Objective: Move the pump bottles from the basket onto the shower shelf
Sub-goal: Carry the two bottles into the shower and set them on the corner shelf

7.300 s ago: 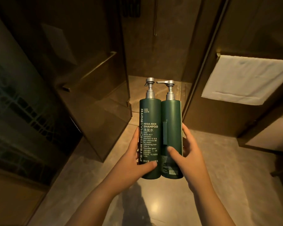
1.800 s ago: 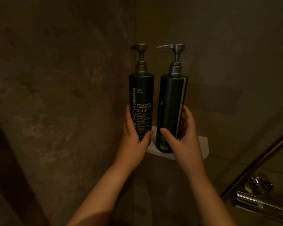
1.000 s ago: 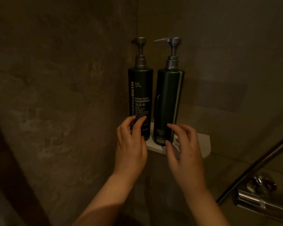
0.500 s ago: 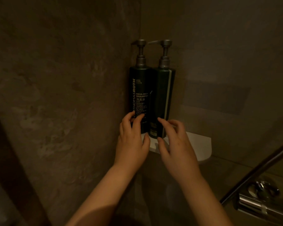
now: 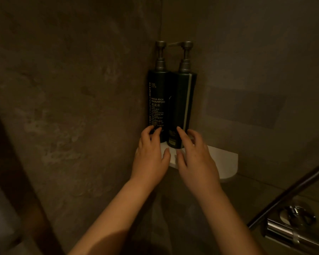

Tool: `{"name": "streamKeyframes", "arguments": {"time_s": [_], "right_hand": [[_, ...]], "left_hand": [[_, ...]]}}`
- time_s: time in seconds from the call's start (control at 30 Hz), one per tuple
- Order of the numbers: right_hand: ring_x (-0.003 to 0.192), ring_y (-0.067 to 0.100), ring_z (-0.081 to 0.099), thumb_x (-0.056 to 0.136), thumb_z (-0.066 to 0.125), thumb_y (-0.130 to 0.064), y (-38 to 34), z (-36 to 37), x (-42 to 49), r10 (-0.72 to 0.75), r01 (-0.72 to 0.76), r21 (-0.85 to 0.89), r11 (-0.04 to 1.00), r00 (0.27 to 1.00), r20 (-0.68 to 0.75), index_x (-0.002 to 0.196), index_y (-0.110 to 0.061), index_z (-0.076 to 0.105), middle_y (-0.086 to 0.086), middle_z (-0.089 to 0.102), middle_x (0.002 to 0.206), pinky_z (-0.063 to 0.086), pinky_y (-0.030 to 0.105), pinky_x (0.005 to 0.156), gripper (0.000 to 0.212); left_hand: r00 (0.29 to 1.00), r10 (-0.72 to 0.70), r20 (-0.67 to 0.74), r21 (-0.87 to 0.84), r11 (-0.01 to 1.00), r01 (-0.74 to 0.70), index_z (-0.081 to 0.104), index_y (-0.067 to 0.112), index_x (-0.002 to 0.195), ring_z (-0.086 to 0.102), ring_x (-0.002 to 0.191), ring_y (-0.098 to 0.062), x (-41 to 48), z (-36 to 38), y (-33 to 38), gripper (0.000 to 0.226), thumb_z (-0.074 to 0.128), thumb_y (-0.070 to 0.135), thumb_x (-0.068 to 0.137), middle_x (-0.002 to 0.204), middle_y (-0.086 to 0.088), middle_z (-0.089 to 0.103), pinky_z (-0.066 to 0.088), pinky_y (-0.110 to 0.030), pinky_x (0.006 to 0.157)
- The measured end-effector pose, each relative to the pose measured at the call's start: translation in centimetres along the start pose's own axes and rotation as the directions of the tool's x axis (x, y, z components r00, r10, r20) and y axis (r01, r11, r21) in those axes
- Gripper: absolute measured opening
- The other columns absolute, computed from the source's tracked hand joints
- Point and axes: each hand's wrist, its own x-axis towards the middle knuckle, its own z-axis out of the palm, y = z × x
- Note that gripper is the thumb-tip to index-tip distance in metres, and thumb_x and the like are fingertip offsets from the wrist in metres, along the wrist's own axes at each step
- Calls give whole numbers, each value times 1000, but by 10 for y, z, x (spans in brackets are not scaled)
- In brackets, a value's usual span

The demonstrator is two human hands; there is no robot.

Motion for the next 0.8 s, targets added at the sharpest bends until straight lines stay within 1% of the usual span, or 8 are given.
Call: {"name": "streamKeyframes", "arguments": {"time_s": [0.13,0.27,0.33,0.4,0.47,0.53,0.7,0.8], "right_hand": [[134,20,32,96,43,-24,-3,2,1,23,-20,-77,997,999,30,149,-32,10,5,21,153,47,34,94,63],[136,22,30,96,43,-24,-5,3,1,47,-42,-106,993,998,51,150,-30,8,7,19,154,45,37,98,64],[136,22,29,96,42,-28,-6,2,0,55,-48,-104,993,997,59,150,-27,13,7,20,154,43,37,100,61],[136,19,30,96,43,-30,-7,0,-3,40,-38,-66,997,998,40,146,-24,27,4,26,152,41,35,102,53],[131,15,35,95,46,-29,-8,-3,-10,-4,4,2,1000,1000,-5,140,-23,40,0,37,144,41,32,99,46],[122,10,42,94,47,-28,-8,-4,-19,-53,54,43,998,998,-32,134,-24,47,-4,47,133,43,28,94,39],[119,9,44,92,47,-30,-20,2,-46,-84,83,64,994,996,15,130,-27,48,-5,53,126,38,28,98,38],[118,8,44,92,47,-30,-34,5,-58,-97,91,113,989,994,42,130,-27,48,-6,52,125,37,27,98,38]], "left_hand": [[1000,-8,24,27,1000,7,20,15,146,24,135,-20,0,1,-1,64,50,31,92,150,-4,18,24,-33,109],[998,-18,61,29,999,16,20,16,147,23,136,-19,-2,-1,0,62,47,33,94,150,-4,17,25,-35,110],[997,-11,78,24,1000,9,21,17,147,23,136,-19,-6,-4,-1,60,45,34,94,150,-3,17,23,-34,110],[996,4,86,40,999,-7,24,18,146,23,136,-18,-13,-9,-1,59,45,35,94,151,-3,17,22,-32,109],[995,23,98,66,997,-29,25,20,145,25,135,-17,-24,-16,-1,58,46,37,94,150,-1,18,25,-33,108],[993,31,113,99,994,-43,25,22,145,28,134,-17,-36,-24,-2,58,46,40,93,149,0,21,30,-34,106],[992,34,125,287,956,-69,25,24,144,28,133,-18,-73,-55,-9,58,43,43,92,150,-2,24,31,-34,104],[989,9,148,304,951,-54,29,26,143,29,132,-16,-98,-77,-14,55,45,42,92,149,-1,23,32,-31,102]]}}
